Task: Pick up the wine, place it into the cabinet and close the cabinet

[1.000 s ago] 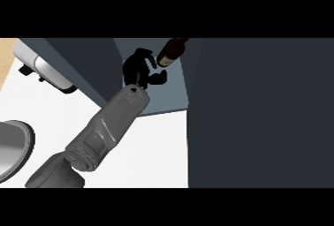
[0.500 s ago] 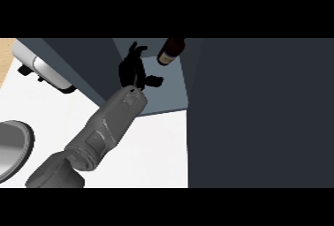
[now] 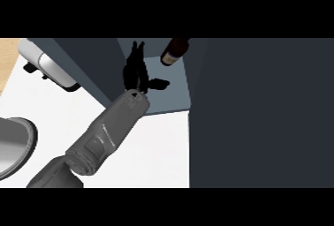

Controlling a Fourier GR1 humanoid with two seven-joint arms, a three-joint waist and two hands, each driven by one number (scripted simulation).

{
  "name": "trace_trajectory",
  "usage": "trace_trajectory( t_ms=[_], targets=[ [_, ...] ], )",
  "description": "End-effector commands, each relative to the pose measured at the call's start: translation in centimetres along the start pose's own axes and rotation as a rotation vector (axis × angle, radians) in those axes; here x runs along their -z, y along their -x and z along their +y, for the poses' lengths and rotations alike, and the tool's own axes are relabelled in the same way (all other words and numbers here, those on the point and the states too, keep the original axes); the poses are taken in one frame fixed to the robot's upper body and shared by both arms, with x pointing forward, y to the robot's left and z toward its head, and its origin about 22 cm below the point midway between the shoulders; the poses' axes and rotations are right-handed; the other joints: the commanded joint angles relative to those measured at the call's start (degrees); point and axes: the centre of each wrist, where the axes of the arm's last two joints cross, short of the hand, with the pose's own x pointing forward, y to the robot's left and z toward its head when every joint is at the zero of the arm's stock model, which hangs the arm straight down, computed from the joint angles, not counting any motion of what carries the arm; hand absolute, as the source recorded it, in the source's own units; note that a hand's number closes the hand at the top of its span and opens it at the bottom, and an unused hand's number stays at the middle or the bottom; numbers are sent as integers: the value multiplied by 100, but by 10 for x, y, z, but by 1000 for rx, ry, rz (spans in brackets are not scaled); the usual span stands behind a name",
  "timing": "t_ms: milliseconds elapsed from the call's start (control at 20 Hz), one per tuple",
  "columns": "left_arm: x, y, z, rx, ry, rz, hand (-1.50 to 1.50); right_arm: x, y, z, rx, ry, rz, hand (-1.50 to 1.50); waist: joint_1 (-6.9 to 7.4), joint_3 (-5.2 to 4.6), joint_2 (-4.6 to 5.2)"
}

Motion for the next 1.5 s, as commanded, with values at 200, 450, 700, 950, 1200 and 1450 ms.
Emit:
trace_trajectory(
  t_ms=[200,450,700,950,1200,1450],
  targets=[
    [-11,-8,-3,-190,-2,-58,-150,-3,-13,8,16,-9,-21,-150,159,2,-50],
    [-9,-18,0,-285,-68,-84,-150,-2,-24,18,10,-6,-41,-150,166,-3,-65],
    [-9,-24,5,-422,-88,-82,-150,-7,-28,8,-8,18,-31,-150,354,5,-123],
    [-21,-22,6,-548,-92,-116,-150,-9,-23,21,12,34,-20,-150,360,5,-147],
    [-40,-10,3,-637,-29,-140,-150,-11,-26,27,7,53,-5,-150,520,10,-188],
    [-46,-21,7,-704,28,-153,-150,-3,-31,33,-18,79,-35,-150,638,11,-214]
  ],
)
